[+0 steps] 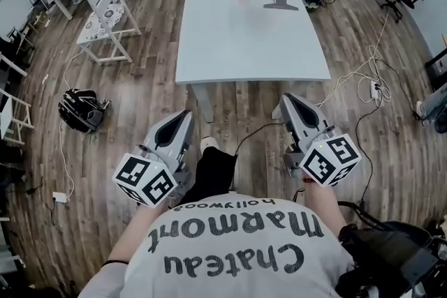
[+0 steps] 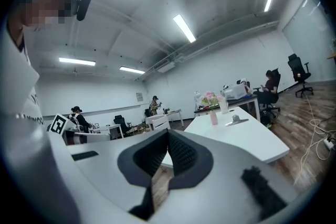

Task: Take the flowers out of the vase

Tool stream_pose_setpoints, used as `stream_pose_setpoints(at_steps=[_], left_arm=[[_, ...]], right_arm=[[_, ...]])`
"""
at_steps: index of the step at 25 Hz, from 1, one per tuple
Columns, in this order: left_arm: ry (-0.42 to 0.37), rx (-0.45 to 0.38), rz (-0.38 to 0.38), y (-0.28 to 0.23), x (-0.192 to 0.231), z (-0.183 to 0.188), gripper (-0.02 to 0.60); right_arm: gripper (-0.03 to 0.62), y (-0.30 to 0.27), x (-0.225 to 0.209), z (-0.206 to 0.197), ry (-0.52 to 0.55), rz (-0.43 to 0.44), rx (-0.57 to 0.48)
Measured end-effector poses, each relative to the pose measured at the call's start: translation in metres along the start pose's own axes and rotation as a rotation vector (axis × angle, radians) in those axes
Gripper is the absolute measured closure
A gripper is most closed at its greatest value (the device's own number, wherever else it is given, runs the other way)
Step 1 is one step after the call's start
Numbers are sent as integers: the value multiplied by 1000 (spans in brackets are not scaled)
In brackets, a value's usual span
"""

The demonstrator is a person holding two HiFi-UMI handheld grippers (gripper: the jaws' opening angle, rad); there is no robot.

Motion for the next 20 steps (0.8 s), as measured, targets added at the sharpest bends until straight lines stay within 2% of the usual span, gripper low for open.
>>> stream_pose_setpoints(at_steps=[4, 8, 20], left_arm=[[-17, -12, -38, -41, 21, 0, 577], [19, -16, -38, -83, 56, 5, 577], [-11, -20, -76, -210, 181, 65, 577]], right_arm=[[580, -28, -19, -3, 4, -2, 16], [580, -70, -42, 1, 11, -25, 27], [580, -247, -111, 23, -5, -80, -55]])
Point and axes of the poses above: the fingertips, and each gripper's own axes: y backward along the fingers, x to its left, z out of its top, the point moved 6 cm from there along y, backward along the fingers, and after that the axes turned 11 degrees about -x, right-handed, at the moved point
